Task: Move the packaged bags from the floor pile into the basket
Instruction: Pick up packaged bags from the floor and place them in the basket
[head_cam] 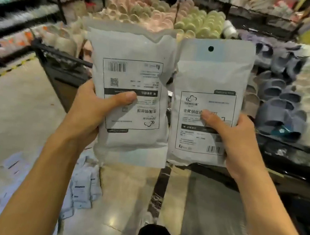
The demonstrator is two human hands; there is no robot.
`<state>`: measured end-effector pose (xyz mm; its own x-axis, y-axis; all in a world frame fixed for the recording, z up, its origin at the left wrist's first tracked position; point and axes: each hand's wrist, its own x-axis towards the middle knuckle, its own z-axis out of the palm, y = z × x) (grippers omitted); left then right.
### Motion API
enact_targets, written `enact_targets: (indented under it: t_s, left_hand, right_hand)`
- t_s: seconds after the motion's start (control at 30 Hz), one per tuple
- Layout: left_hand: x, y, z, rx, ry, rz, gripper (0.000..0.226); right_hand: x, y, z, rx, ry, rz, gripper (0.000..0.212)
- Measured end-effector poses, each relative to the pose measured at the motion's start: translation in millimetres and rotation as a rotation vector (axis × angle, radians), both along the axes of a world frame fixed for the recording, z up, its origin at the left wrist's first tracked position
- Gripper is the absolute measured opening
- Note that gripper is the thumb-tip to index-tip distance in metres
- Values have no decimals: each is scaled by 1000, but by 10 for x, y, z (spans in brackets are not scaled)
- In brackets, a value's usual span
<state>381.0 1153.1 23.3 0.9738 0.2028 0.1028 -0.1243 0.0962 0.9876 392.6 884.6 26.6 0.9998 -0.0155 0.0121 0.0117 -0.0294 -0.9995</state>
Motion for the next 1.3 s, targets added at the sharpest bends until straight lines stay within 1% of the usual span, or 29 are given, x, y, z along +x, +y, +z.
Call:
enact_targets:
  t_s: [0.13, 0.27, 0.4, 0.43, 0.5, 0.6, 0.8, 0.93, 1.07, 1.2, 1.3]
  left_hand:
    - [283, -1040, -48, -38, 25, -290, 41]
    - [353, -2256, -58, -47, 40, -542, 41]
    - [229, -3576, -72, -22, 21, -804, 41]
    - [161, -3906, -74, -8, 10, -864, 40]
    - [-6, -4570, -64, 2, 6, -966, 41]
    - [-310, -5495, -72, 8, 23, -1104, 46]
    - [-819, -7083, -58, -6, 63, -1282, 43]
    - [-958, -7918, -144, 7, 87, -1380, 43]
    - [-892, -8708, -282, -11, 121, -1425, 46]
    - [-681, -9572, -425, -39, 160, -1374, 50]
    - [-467, -10167, -495, -62, 201, -1327, 47]
  right_hand:
    - [-533, -915, 3, 2, 4, -326, 28]
    - [-1116, -1801, -21, 19, 13, -641, 27]
    - [-1746, -2730, -80, 42, 11, -890, 40]
    - [-1908, -2970, -107, 44, 20, -951, 39]
    - [-2244, -3457, -137, 50, 40, -1089, 31]
    - [-2723, -4099, -142, 21, 60, -1221, 20]
    - [-3428, -5147, -81, 10, 37, -1388, 25]
    - [-3627, -5771, -166, -18, 58, -1457, 26]
    - [-3595, -6479, -266, -14, 74, -1470, 31]
    - [-3376, -7338, -315, -55, 129, -1463, 51]
    - [-3153, -8032, -287, -74, 169, -1414, 56]
